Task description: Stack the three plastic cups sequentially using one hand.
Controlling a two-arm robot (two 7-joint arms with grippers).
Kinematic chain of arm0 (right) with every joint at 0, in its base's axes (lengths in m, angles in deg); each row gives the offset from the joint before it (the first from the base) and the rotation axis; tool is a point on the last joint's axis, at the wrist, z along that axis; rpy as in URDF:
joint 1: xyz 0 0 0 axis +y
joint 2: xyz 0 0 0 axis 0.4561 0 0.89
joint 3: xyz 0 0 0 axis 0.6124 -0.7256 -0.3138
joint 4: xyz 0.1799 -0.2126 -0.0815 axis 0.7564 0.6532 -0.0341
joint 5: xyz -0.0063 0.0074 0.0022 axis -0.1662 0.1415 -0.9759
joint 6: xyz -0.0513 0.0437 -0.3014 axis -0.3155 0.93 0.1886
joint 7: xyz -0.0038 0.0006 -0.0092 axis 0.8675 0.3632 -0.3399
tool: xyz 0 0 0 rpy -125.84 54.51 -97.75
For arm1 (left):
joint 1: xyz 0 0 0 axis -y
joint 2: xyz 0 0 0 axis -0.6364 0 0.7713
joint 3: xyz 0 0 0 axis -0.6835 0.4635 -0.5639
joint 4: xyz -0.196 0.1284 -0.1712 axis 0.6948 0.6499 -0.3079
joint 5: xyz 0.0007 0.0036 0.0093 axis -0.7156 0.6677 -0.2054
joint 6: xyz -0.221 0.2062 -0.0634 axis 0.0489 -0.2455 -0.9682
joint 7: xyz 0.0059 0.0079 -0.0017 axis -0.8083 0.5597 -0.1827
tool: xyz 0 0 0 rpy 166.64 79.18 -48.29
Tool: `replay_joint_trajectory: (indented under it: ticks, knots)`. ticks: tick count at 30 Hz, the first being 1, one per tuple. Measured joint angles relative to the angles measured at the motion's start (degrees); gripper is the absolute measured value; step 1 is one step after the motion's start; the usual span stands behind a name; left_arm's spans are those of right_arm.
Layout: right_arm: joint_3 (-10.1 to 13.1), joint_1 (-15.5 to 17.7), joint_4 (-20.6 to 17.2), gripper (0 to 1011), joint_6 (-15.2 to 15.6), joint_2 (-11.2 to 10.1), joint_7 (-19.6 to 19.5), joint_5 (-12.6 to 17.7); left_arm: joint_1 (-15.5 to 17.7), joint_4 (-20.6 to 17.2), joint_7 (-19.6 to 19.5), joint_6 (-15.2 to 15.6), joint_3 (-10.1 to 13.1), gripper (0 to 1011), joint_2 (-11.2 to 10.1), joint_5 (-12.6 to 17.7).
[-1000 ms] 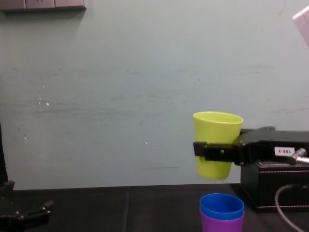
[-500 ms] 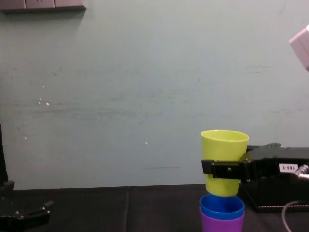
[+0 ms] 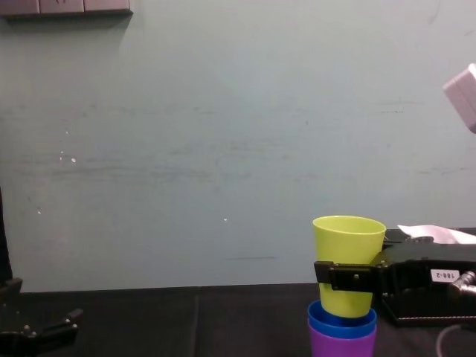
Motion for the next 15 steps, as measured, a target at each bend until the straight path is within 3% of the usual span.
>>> replay_joint_trajectory:
  ticks: [15]
  knots:
    - [-0.6, 0.1, 1.5, 723, -1.4, 0.7, 0.7, -0.3, 0.0, 0.0, 0.0, 0.0, 0.0, 1011, 0.0, 0.0]
